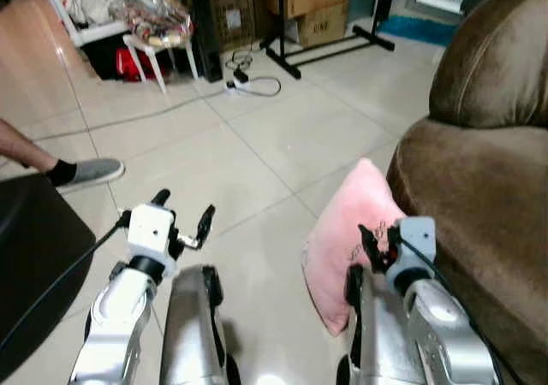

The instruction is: Move the pillow to the sofa from floor

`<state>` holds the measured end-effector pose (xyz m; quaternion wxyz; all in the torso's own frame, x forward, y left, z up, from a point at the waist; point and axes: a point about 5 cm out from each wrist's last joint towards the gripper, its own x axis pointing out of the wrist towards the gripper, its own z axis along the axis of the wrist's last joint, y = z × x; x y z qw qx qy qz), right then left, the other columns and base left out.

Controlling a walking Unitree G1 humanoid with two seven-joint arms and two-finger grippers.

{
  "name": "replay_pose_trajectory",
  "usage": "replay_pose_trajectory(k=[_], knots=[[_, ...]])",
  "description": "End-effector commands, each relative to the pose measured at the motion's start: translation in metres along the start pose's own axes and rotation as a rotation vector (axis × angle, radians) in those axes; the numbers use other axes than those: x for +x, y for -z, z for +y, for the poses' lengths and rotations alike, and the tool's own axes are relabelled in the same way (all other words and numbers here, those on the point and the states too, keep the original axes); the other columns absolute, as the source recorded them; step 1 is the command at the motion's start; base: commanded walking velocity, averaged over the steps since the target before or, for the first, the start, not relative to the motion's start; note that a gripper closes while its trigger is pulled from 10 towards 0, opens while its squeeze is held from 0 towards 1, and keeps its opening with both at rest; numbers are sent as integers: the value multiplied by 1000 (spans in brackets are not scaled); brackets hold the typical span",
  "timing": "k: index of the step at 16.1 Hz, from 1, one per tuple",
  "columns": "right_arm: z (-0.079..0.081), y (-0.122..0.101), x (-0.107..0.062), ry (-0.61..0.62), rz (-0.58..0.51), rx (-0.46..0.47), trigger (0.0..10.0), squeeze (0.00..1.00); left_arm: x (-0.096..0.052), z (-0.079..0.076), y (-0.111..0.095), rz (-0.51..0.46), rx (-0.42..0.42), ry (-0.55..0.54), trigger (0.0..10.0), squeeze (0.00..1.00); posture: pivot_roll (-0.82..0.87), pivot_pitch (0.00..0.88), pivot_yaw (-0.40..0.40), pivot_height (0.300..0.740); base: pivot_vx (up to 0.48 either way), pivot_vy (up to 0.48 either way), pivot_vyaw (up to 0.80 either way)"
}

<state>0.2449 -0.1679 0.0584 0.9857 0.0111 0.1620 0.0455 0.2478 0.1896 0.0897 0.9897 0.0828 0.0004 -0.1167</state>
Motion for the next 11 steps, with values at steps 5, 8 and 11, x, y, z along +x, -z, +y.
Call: replay_pose_trajectory(k=[5, 8, 11], knots=[[6, -33, 23, -44, -139, 45, 10000, 1000, 3, -12, -4, 1, -1, 187, 10000, 0, -64, 0, 85, 384, 0, 0, 0], [4, -37, 45, 2, -85, -16, 10000, 1000, 0, -21, -3, 29, -3, 322, 10000, 0, -59, 0, 88, 384, 0, 0, 0], [1, -30, 75, 75, 57, -119, 10000, 0, 4, -23, -6, 41, 1, 390, 10000, 0, -51, 12, 104, 384, 0, 0, 0]])
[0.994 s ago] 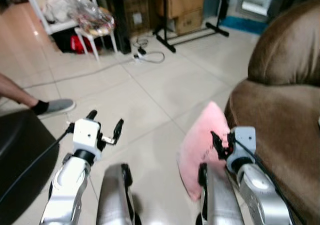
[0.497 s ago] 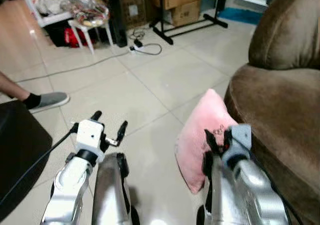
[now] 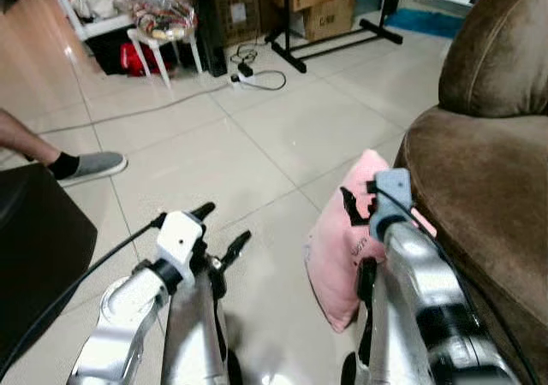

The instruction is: Move the pillow to the sofa from floor

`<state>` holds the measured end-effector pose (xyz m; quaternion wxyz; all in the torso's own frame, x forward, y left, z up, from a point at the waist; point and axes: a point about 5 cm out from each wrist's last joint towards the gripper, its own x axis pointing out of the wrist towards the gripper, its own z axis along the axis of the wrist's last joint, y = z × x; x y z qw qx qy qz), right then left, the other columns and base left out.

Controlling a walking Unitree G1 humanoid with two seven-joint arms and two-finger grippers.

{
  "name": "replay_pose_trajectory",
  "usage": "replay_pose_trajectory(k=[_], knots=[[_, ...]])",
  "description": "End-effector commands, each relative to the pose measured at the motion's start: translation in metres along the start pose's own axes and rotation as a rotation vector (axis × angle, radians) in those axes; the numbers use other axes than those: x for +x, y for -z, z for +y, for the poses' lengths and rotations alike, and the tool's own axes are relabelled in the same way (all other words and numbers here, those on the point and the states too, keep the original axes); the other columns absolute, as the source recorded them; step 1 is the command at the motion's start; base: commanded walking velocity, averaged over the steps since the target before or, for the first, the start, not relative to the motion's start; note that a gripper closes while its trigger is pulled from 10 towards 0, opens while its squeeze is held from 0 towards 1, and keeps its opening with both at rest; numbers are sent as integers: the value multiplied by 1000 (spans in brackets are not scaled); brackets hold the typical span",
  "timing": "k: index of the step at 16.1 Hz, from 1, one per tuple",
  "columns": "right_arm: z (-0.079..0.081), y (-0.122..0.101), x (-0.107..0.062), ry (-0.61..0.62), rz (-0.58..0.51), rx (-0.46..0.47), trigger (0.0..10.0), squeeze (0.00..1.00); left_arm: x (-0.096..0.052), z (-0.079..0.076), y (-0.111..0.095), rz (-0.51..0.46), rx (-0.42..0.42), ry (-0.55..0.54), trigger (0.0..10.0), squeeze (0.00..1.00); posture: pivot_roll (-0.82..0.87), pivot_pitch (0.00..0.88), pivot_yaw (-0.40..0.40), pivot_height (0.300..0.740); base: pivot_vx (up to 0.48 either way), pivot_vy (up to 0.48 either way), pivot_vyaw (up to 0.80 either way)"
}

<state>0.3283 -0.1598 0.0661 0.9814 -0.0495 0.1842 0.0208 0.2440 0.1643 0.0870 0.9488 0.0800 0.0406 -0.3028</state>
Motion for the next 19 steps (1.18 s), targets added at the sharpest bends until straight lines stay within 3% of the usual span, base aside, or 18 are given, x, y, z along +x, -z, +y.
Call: replay_pose_trajectory(k=[1, 3, 6, 9, 12, 15, 19], knots=[[-1, 4, 6, 38, 42, -21, 10000, 0, 2, 4, -6, -6, 16, 18, 10000, 0, -40, 24, 110, 384, 0, 0, 0], [-3, 9, 15, 99, 111, -96, 10000, 0, 1, 4, -8, 14, 19, 76, 10000, 0, -22, 37, 111, 384, 0, 0, 0], [-16, 22, 16, 186, 180, -117, 10000, 0, -5, 4, -7, 38, 17, 101, 10000, 0, -4, 44, 106, 384, 0, 0, 0], [-27, 8, 18, 224, 56, 1, 10000, 0, -6, 6, -7, 43, 14, 95, 10000, 0, -7, 47, 111, 384, 0, 0, 0], [-39, 4, 18, 279, 38, -24, 10000, 0, -4, 7, -8, 43, 15, 98, 10000, 0, -13, 46, 116, 384, 0, 0, 0], [-40, 26, 14, 245, 170, -122, 10000, 0, -4, 7, -8, 43, 14, 106, 10000, 0, -16, 44, 117, 384, 0, 0, 0], [-35, 58, 6, 182, 317, -30, 10000, 0, -5, 4, -5, 66, -5, 143, 10000, 0, -10, 39, 116, 384, 0, 0, 0]])
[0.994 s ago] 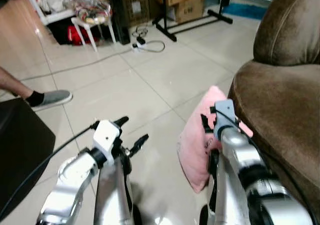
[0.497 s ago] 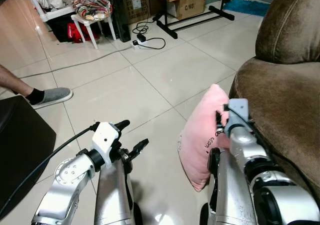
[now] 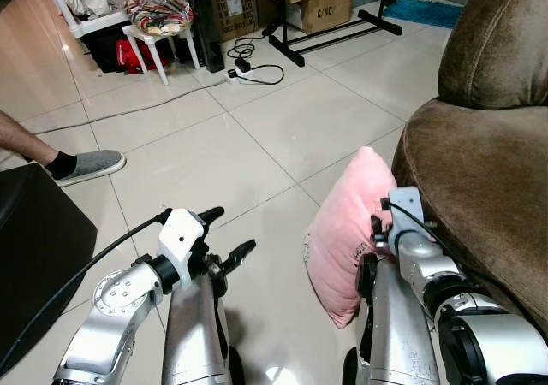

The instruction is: Move the pillow to the sofa from floor

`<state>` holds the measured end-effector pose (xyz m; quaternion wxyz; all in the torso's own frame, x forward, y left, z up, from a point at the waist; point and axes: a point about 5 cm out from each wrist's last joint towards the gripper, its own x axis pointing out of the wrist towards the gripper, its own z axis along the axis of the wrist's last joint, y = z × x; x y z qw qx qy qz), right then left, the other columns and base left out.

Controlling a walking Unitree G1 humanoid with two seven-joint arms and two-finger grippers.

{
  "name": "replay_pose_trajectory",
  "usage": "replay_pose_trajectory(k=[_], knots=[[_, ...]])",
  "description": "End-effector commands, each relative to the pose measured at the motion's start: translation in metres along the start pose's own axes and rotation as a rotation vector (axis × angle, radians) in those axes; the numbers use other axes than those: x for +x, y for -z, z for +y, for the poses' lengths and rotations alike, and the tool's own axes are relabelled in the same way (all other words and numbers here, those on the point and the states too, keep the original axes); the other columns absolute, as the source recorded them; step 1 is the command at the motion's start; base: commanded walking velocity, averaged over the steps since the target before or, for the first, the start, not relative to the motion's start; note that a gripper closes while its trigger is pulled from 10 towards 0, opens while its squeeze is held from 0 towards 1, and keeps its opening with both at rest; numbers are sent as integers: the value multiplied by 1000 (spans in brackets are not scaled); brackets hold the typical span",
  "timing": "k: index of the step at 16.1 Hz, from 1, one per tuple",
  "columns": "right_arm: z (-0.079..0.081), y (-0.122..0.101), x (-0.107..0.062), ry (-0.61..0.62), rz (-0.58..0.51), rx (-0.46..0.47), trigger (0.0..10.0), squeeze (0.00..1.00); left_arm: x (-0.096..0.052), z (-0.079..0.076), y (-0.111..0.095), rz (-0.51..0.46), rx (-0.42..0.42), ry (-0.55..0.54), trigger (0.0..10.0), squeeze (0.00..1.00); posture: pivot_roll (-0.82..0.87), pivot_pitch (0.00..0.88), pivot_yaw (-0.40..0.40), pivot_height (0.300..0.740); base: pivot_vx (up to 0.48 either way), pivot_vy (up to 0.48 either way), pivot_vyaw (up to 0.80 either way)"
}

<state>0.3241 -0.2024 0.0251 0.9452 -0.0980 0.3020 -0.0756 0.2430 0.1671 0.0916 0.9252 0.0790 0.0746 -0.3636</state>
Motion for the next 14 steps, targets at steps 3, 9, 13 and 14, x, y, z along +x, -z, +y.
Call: replay_pose_trajectory(k=[3, 9, 13, 14], knots=[[16, 16, -3, -111, 61, 12, 4157, 0, -4, 0, 1, 24, 2, 28, 10000, 0, -9, 38, 119, 384, 0, 0, 0], [26, 17, -4, -184, 46, -6, 0, 0, -5, -4, 4, 58, -24, 87, 10000, 0, -17, 28, 121, 384, 0, 0, 0], [27, 17, -5, -202, 41, -8, 0, 0, -2, -5, 5, 66, -34, 114, 10000, 0, -27, 8, 118, 384, 0, 0, 0], [28, 17, -5, -206, 40, -10, 0, 0, -1, -6, 5, 68, -37, 120, 10000, 0, -28, 6, 118, 384, 0, 0, 0]])
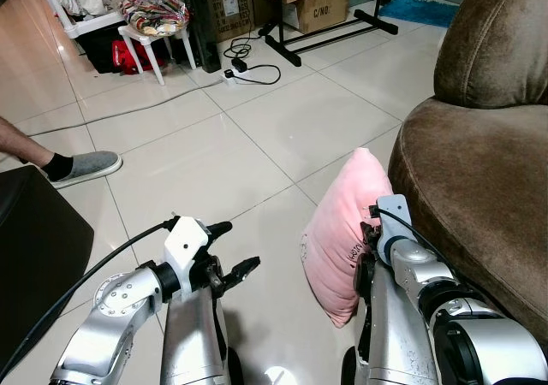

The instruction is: Move the pillow to the sofa from floor

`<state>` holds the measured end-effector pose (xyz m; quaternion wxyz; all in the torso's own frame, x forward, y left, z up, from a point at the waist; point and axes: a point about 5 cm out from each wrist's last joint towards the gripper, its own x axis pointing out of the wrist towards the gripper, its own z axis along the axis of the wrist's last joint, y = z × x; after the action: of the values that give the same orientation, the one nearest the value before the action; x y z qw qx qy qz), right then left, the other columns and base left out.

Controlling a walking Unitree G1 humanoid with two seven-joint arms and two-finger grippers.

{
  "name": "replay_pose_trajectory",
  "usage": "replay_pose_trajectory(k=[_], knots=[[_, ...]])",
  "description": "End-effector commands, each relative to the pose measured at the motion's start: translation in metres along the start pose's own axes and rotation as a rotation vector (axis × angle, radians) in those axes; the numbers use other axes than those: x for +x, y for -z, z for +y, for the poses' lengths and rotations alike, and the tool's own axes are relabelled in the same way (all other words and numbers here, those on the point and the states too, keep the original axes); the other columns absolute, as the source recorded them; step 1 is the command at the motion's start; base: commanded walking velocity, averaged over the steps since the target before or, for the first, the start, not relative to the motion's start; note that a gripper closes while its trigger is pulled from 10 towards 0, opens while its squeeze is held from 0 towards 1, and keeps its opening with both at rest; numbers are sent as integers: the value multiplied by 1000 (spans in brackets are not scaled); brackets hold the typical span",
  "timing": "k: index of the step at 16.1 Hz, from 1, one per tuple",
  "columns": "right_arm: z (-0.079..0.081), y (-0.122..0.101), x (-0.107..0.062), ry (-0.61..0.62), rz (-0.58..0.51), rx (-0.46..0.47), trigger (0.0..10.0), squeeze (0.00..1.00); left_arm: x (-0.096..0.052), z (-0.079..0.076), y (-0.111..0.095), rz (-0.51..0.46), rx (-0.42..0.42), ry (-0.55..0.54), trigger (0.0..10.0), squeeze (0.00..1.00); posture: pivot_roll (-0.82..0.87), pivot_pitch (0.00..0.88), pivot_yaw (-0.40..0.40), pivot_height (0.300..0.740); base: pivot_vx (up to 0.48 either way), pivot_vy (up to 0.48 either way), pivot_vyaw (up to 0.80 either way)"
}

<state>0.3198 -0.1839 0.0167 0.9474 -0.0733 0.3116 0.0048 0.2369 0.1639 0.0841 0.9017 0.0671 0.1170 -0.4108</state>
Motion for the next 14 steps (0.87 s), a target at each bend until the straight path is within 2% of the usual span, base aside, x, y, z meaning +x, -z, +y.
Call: replay_pose_trajectory(k=[1, 11, 14], knots=[[10, 11, -1, -40, 36, -6, 0, 0, 0, 1, -2, 4, 3, 10, 10000, 0, -29, 4, 117, 384, 0, 0, 0], [11, 11, -1, -40, 17, 2, 0, 0, 4, 0, -2, 11, -7, 36, 10000, 0, -45, 0, 117, 384, 0, 0, 0], [13, 11, -1, -60, -4, 69, 0, 0, 6, 0, -1, 9, -9, 37, 10000, 0, -53, 0, 116, 384, 0, 0, 0]])
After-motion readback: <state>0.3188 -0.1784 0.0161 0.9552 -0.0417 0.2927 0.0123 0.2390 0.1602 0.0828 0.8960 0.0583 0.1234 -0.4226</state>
